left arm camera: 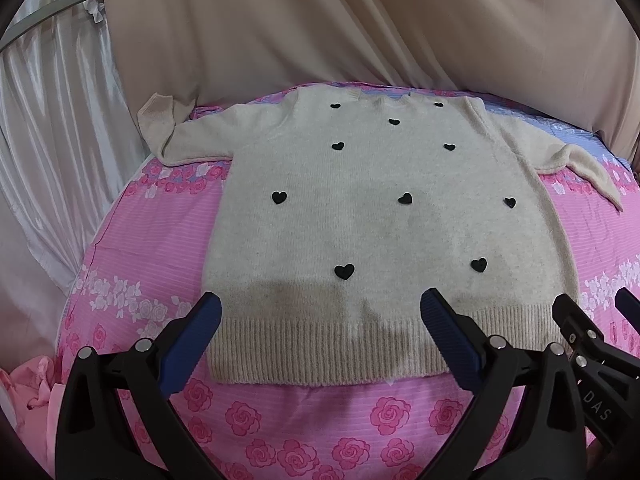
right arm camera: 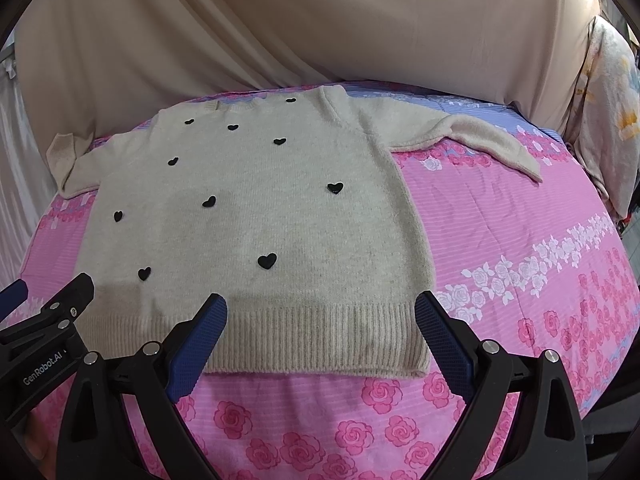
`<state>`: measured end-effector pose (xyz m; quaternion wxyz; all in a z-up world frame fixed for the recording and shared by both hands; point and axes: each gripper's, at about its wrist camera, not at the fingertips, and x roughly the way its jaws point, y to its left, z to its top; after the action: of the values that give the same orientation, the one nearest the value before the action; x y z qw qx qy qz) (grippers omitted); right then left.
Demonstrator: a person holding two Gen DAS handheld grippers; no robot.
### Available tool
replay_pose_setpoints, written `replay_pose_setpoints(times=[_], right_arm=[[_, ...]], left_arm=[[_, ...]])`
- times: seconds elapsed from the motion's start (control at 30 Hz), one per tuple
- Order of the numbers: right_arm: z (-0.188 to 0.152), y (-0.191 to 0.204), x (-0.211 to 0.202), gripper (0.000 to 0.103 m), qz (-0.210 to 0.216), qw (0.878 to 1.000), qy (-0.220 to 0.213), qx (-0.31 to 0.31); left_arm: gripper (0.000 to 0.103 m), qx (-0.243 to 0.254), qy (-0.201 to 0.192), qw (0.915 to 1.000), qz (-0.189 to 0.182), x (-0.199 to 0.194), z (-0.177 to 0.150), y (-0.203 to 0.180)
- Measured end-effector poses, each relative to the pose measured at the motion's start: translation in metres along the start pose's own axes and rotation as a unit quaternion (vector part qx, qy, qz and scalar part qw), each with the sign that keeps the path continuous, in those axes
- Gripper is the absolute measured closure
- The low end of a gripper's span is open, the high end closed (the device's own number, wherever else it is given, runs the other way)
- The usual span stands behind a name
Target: Fold small clothes
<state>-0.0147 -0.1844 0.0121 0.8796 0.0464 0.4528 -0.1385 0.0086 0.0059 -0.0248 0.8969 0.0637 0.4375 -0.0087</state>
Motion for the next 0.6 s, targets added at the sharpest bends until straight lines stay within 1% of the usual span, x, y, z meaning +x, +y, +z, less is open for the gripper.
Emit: replay_pose_setpoints(times=[0.13,0.2,0.3,0.4,0.47,0.5,0.6], right_arm=[[0.000,0.000,0.001,0.010,0.001,1.000,0.001,0.002],[0.002,-0.003,0.005,0.010,0.011,1.000,0.008,0.008],[0.008,-0.025,0.021,0.010,0.036,0.998,0.030,0.047],[0.023,-0.073,0.038,0.010,0.034,0.993,0.029,0.106],[0.044,-0.118,0.055,0.010,0.013,0.989,0.026,0.143],[0.057,-0.144,0.065,0.010,0.012,0.986,0.026,0.164],[0.096,-0.236,0.102,0.010,0.002,0.971,0.014,0.238]], left_arm=[[0.005,0.000,0.005,1.0000,-0.001,0.003,0.003,0.002],[0.005,-0.001,0.007,1.0000,-0.004,0.004,0.003,0.003],[0.005,-0.011,0.015,0.9996,-0.022,0.006,0.007,0.007],[0.005,-0.022,0.013,0.9990,-0.036,0.008,0.011,0.010],[0.005,-0.026,0.021,0.9989,-0.033,0.014,0.014,0.007],[0.005,-0.031,0.029,0.9986,-0.031,0.018,0.016,0.004],[0.005,-0.048,0.044,0.9976,-0.023,0.026,0.020,-0.006]])
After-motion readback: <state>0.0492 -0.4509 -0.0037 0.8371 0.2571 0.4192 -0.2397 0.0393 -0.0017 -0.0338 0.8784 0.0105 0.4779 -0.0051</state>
